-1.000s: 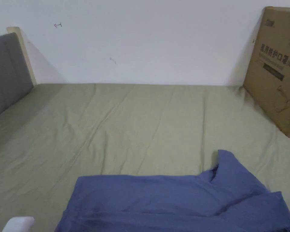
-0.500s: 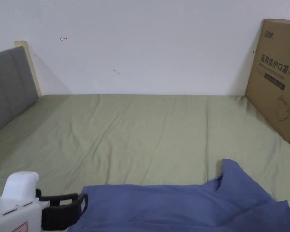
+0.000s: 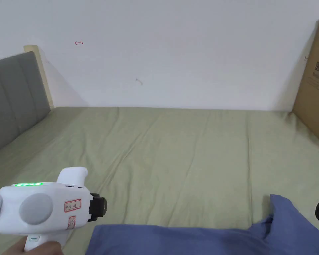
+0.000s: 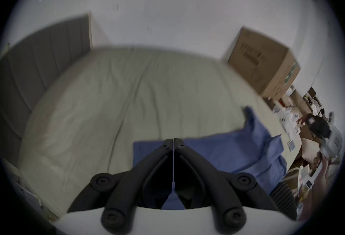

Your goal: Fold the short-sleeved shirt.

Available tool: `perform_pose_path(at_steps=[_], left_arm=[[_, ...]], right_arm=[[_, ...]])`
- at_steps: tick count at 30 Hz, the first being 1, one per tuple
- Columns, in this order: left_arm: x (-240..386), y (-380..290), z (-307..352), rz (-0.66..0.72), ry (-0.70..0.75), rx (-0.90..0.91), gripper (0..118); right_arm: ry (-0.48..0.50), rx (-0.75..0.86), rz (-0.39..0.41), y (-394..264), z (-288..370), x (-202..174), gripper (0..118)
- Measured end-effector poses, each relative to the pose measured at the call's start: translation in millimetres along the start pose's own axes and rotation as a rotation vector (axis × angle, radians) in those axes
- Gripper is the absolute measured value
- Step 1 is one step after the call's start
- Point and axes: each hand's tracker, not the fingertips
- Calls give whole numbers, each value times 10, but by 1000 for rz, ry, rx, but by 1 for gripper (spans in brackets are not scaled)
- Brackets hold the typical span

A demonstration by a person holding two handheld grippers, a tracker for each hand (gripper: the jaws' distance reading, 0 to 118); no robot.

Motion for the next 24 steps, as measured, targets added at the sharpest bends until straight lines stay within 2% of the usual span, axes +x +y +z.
perform_pose_path(at_steps=[1, 2, 4, 6, 7, 11, 12, 13, 15, 16, 17, 18, 19, 21, 22, 24], left_arm=[[-116, 12, -182, 8, 13, -29, 5], [-247, 14, -362, -2, -1, -27, 26], [-420, -21, -654, -25, 69, -13, 109], [-534, -60, -925, -18, 67, -97, 118], [-535, -122, -982, -20, 69, -82, 118], [-542, -327, -1348, -50, 108, -186, 117], [-512, -406, -1405, -69, 102, -220, 116], [-441, -440, -1383, -155, 160, -188, 114], [-311, -424, -1216, -193, 139, -130, 103], [-282, -410, -1132, -191, 134, -115, 82], [-259, -396, -1048, -210, 122, -78, 53], [-231, -377, -961, -238, 113, -41, 15], [-198, -349, -845, -254, 100, -14, 2], [-121, -289, -681, -232, 94, 10, 2], [-106, -262, -626, -220, 81, 12, 2], [65, -227, -423, -191, 57, 51, 2]], right_arm=[[6, -21, 3, -22, -38, 13, 4], [7, -43, 7, -53, -79, 36, 4], [-5, -58, 20, -104, -116, -27, 4], [-21, -87, 15, -162, -150, -21, 4], [-26, -98, 7, -186, -165, 0, 4], [-66, -131, -37, -212, -210, 119, 4], [-85, -141, -58, -194, -237, 262, 4], [-96, -151, -68, -181, -265, 336, 4], [-128, -167, -64, -143, -354, 481, 4], [-166, -182, -62, -101, -426, 644, 4], [-185, -200, -60, -59, -508, 743, 4], [-190, -225, -61, -3, -624, 846, 4], [-196, -239, -61, 49, -734, 929, 4], [-198, -295, -60, 184, -1051, 1185, 8], [-182, -322, -61, 234, -1206, 1259, 28], [-171, -462, -103, 316, -1651, 1471, 104]])
